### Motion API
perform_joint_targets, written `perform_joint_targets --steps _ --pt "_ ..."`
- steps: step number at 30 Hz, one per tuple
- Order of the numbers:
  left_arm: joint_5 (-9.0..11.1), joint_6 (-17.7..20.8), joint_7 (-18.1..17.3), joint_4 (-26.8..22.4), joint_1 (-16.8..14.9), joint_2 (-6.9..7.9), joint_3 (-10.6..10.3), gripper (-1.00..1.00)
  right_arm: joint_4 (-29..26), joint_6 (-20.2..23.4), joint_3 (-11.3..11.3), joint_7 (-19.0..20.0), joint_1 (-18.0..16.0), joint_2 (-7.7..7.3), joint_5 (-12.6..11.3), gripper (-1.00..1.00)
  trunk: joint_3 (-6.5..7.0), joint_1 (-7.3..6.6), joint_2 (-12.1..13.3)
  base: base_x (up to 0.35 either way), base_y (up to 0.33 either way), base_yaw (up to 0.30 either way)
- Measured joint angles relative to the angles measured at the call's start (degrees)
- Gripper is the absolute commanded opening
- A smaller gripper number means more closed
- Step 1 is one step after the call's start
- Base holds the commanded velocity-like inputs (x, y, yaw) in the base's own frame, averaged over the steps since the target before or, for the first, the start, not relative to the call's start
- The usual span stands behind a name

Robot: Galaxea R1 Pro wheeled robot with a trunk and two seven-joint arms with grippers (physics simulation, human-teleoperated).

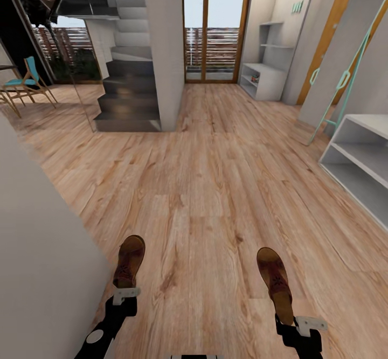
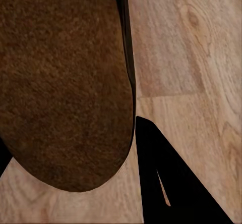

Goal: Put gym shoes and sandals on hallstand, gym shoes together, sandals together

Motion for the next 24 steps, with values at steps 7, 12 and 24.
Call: perform_joint_targets --steps 7,12,24 --pt "0.09 0.00 0.00 0.05 0.00 0.00 0.05 -1.00 -0.01 0.06 0.00 0.13 0.00 0.01 0.07 -1.00 0.01 0.00 0.00 0.304 -0.191 0.000" --pt "0.15 -0.01 0.00 0.22 0.00 0.00 0.09 -1.00 0.19 0.04 0.00 0.01 0.00 -0.02 0.08 -1.00 0.01 0.00 0.00 0.305 -0.191 0.000" --pt "0.22 -0.01 0.02 1.38 0.00 0.09 0.42 -1.00 3.83 -1.03 0.03 -0.21 0.00 0.08 -0.14 -1.00 0.01 0.00 0.00 0.326 -0.119 0.000"
